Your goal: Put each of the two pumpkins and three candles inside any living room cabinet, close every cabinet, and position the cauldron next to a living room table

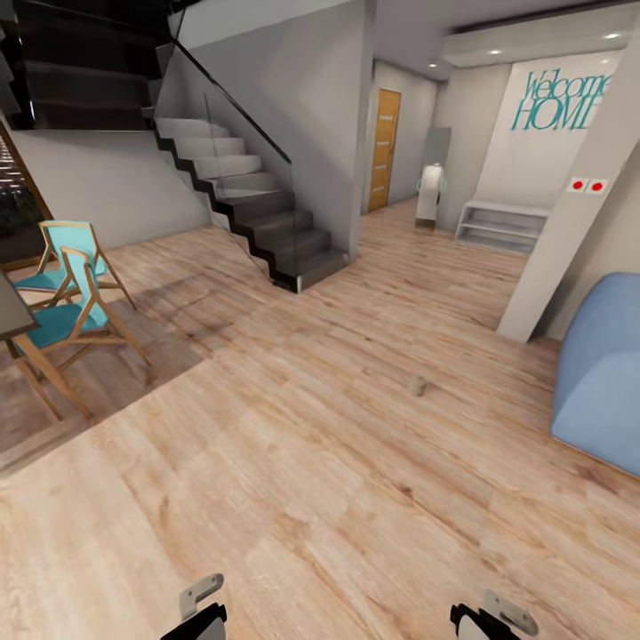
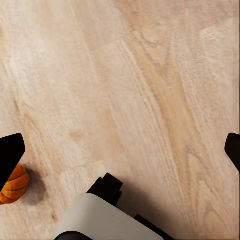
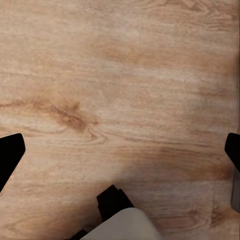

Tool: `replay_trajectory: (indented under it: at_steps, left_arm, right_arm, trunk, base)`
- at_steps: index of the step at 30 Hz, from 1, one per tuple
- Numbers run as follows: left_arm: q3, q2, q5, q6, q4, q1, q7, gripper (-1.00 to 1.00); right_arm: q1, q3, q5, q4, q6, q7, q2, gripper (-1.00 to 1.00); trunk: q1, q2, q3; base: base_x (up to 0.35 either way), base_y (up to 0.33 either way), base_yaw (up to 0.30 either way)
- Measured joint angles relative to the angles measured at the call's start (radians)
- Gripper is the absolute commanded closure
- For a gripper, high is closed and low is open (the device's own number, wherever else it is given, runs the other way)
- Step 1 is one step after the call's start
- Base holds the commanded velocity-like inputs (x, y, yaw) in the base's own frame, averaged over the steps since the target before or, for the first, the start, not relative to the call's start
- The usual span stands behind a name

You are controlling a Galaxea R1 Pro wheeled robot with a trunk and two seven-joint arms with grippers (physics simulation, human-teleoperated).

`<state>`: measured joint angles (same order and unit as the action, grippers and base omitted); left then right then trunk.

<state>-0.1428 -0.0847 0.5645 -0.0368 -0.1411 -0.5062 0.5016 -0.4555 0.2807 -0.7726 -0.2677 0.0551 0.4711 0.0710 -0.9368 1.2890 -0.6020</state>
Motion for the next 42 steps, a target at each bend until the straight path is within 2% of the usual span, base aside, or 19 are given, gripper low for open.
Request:
replay_trajectory:
  at_steps: [9, 42]
  left_arm:
    - [-0.001, 0.000, 0.000, 0.000, 0.000, 0.000, 0.000, -1.00]
    - [-0.001, 0.000, 0.000, 0.000, 0.000, 0.000, 0.000, -1.00]
  right_arm:
    - [0.000, 0.000, 0.000, 0.009, -0.022, 0.001, 0.000, -1.00]
    - [0.000, -0.003, -0.007, 0.007, -0.016, 0.001, -0.002, -1.00]
  trunk:
    - [0.000, 0.000, 0.000]
    - [0.000, 0.000, 0.000]
  base:
    - [0.315, 0.000, 0.000]
    - [0.316, 0.000, -0.001]
